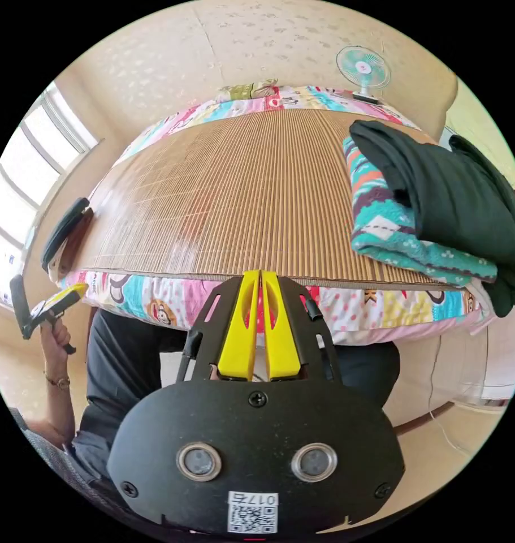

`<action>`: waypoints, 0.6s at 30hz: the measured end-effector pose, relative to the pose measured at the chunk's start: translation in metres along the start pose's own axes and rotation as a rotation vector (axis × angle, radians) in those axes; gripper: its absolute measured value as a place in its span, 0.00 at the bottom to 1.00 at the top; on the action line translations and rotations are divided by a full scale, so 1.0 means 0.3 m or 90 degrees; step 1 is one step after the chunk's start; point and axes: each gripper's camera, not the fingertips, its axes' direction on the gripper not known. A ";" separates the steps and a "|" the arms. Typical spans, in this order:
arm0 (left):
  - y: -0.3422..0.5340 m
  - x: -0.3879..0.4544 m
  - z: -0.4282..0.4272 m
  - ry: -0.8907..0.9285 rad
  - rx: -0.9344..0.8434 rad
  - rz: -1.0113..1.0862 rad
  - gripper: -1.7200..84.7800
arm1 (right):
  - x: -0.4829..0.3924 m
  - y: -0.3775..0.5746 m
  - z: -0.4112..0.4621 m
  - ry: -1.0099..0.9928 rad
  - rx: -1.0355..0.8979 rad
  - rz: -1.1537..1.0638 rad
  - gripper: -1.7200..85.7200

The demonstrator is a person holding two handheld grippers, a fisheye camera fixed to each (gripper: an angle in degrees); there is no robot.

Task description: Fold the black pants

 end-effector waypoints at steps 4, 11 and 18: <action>-0.051 -0.281 -0.218 -0.111 0.120 -0.101 0.13 | -0.054 -0.034 0.165 0.035 -0.088 -0.045 0.03; -0.269 -0.616 -0.592 -0.446 0.229 -0.269 0.18 | -0.021 -0.075 0.192 0.036 -0.115 -0.047 0.03; -0.392 -0.828 -0.591 -0.445 0.172 -0.507 0.14 | 0.024 -0.075 0.202 0.036 -0.108 -0.029 0.03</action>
